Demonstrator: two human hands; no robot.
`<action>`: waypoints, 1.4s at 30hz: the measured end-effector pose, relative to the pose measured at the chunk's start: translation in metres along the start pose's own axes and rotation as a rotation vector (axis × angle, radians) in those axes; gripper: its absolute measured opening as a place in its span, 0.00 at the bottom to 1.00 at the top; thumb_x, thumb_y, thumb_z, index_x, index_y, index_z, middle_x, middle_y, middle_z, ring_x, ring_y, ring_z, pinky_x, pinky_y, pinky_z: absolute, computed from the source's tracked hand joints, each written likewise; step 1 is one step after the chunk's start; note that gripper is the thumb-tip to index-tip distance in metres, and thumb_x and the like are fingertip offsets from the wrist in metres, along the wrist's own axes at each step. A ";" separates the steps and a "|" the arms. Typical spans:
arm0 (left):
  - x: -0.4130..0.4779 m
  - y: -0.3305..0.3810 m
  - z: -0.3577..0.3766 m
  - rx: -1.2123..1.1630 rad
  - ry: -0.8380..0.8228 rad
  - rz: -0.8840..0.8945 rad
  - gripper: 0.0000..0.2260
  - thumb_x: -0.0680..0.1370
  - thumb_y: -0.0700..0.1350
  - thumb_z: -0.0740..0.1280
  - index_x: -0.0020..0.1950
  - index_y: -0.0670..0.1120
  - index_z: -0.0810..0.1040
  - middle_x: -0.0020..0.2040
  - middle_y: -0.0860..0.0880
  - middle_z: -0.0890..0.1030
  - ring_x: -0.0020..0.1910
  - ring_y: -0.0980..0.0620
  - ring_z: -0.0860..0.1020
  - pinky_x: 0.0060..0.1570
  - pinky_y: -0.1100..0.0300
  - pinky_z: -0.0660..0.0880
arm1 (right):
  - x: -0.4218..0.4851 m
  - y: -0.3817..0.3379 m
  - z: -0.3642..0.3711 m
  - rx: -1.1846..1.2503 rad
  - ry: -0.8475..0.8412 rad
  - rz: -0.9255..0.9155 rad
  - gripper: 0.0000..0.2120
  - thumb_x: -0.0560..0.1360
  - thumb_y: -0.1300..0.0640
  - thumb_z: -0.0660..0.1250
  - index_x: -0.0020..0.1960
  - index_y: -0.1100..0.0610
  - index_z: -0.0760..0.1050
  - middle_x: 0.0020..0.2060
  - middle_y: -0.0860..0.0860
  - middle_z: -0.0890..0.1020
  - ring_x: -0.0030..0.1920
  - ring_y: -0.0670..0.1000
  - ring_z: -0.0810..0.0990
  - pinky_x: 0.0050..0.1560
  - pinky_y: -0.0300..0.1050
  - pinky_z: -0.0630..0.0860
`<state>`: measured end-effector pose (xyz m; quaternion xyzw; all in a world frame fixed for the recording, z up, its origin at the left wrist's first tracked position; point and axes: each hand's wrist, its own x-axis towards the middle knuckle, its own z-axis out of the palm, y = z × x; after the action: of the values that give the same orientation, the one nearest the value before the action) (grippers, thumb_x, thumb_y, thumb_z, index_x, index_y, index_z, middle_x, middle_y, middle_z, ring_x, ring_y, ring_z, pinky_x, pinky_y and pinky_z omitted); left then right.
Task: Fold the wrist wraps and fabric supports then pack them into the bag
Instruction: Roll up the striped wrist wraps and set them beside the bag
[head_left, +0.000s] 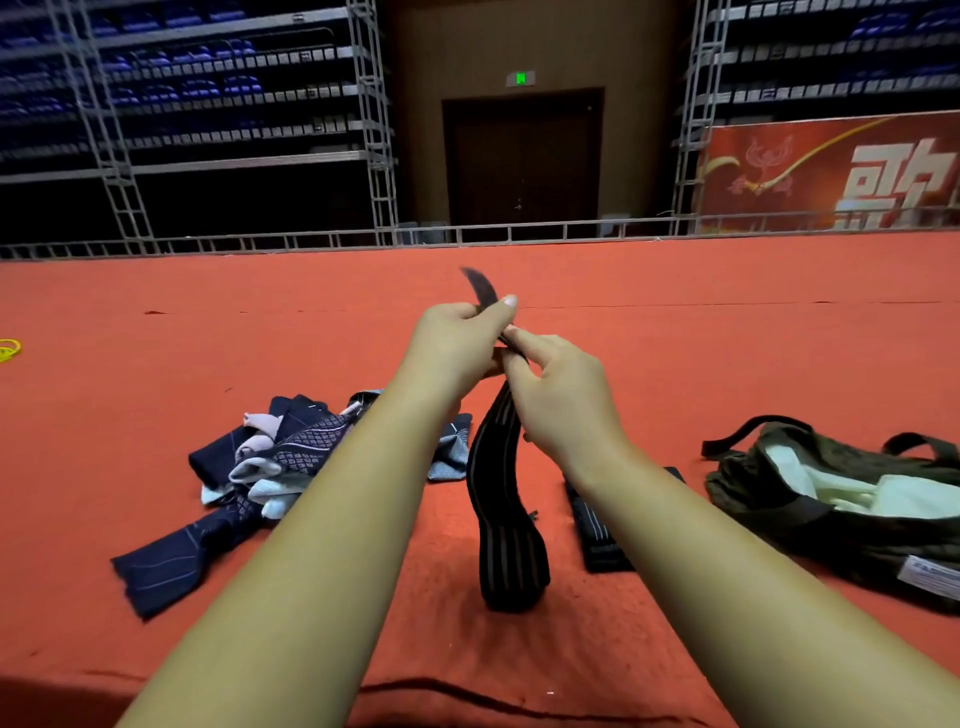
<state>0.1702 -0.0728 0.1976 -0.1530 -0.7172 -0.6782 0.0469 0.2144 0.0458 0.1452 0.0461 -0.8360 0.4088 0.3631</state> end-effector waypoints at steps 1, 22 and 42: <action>0.002 -0.001 -0.002 0.006 0.037 0.003 0.09 0.81 0.40 0.70 0.45 0.36 0.84 0.43 0.36 0.87 0.41 0.44 0.86 0.53 0.45 0.86 | -0.001 -0.001 0.001 0.012 -0.019 -0.006 0.16 0.84 0.53 0.66 0.70 0.43 0.82 0.57 0.46 0.85 0.58 0.48 0.82 0.62 0.45 0.77; 0.019 0.018 -0.041 -0.028 -0.017 0.142 0.08 0.86 0.44 0.66 0.59 0.44 0.84 0.50 0.44 0.88 0.44 0.51 0.87 0.39 0.55 0.83 | -0.003 -0.014 -0.026 0.853 -0.498 0.402 0.09 0.84 0.57 0.67 0.53 0.63 0.82 0.42 0.59 0.87 0.37 0.53 0.87 0.40 0.47 0.87; -0.003 -0.167 -0.015 0.182 0.019 0.082 0.17 0.75 0.34 0.75 0.48 0.58 0.90 0.51 0.52 0.87 0.51 0.53 0.86 0.54 0.41 0.85 | -0.064 0.114 0.041 0.716 -0.351 0.763 0.20 0.75 0.54 0.68 0.63 0.62 0.84 0.61 0.65 0.85 0.63 0.66 0.84 0.68 0.67 0.75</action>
<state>0.1238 -0.0934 0.0375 -0.1708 -0.7685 -0.6093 0.0952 0.1960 0.0777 0.0135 -0.0721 -0.6503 0.7562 0.0063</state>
